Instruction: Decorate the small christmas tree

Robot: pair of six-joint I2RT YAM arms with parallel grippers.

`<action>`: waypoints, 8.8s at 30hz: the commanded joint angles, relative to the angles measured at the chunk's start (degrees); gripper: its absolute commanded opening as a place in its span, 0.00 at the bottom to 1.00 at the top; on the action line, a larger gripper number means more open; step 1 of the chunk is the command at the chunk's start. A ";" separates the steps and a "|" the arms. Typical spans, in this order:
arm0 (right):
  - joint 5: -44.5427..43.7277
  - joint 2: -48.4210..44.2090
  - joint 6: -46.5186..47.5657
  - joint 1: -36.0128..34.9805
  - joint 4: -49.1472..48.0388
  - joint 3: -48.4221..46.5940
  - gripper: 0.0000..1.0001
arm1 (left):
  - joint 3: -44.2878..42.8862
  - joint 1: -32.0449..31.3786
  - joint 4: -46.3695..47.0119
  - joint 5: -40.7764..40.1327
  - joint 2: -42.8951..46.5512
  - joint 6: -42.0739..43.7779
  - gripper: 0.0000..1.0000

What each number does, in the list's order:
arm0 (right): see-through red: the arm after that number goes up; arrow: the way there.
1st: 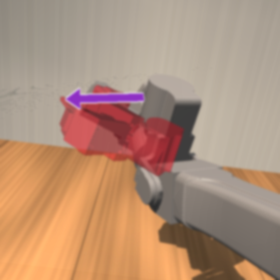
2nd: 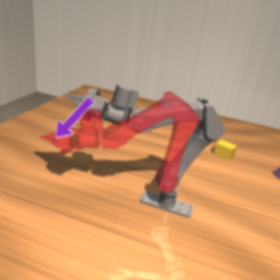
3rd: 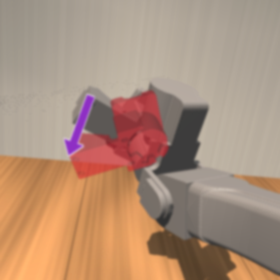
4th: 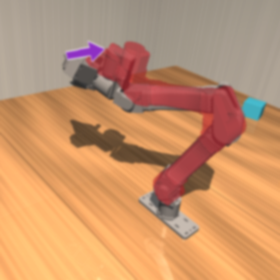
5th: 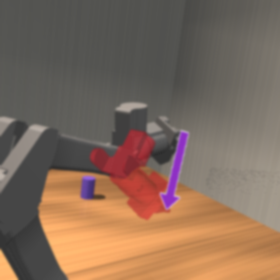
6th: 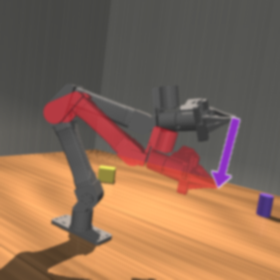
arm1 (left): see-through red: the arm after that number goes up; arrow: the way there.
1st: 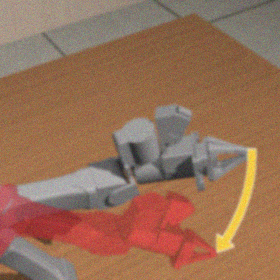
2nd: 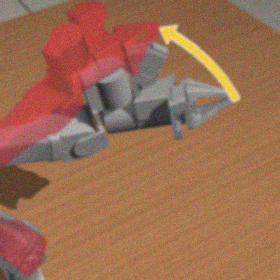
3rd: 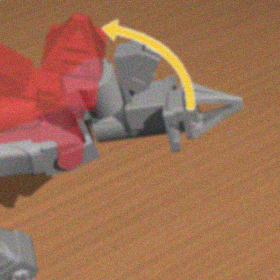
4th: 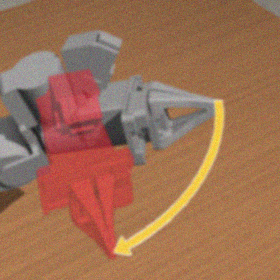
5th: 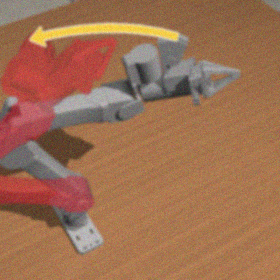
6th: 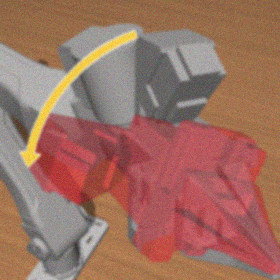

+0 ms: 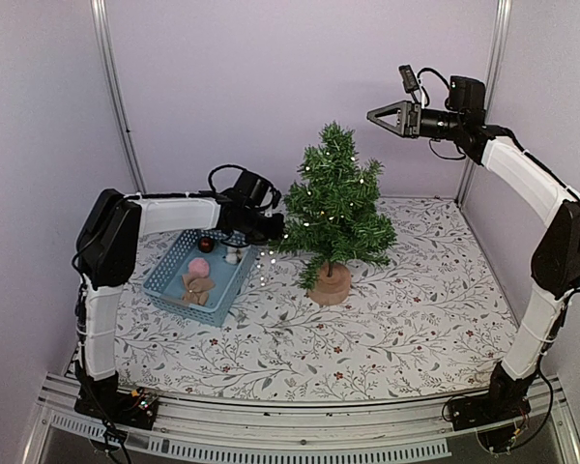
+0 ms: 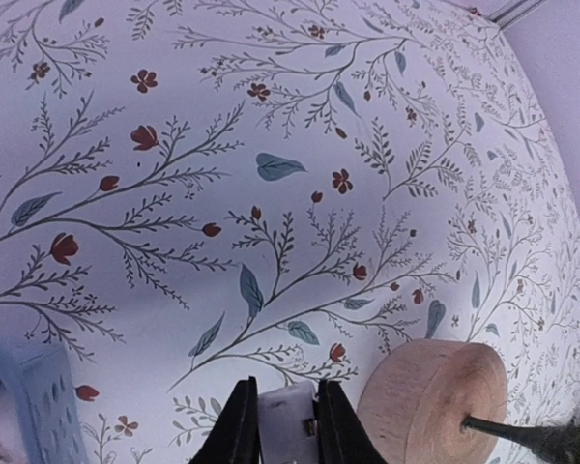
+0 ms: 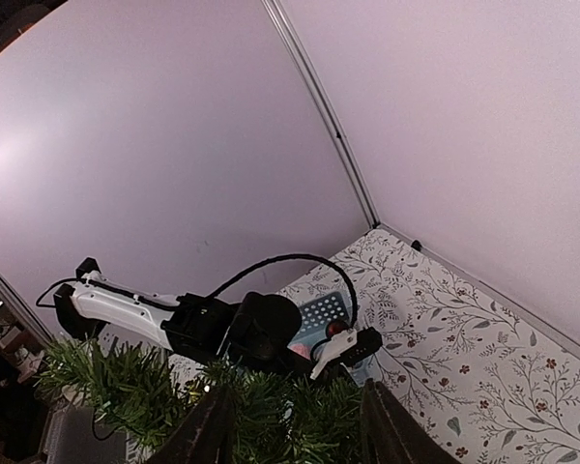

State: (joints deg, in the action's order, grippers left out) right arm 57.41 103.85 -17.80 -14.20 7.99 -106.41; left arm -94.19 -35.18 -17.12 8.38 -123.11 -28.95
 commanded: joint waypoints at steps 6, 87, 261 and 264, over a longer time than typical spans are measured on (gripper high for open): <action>-0.91 -1.80 1.41 -0.01 0.97 0.41 0.48 | -8.60 1.02 -7.56 -0.53 -7.75 1.02 0.00; -0.98 -1.47 1.98 0.02 1.96 0.06 0.53 | -12.94 1.83 -18.10 1.20 -8.58 10.41 0.19; 3.98 17.79 -57.05 0.76 -39.53 -2.40 0.65 | -36.41 0.52 37.85 26.06 -9.82 28.28 0.00; 4.14 19.34 -62.01 0.64 -45.34 -2.73 0.65 | -36.59 0.16 38.35 26.42 -10.11 28.70 0.00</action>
State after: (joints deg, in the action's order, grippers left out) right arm 60.40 120.95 -70.72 -13.13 -27.07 -107.61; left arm -129.19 -33.93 18.87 33.69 -131.70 -2.02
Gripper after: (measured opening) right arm 0.651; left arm 0.010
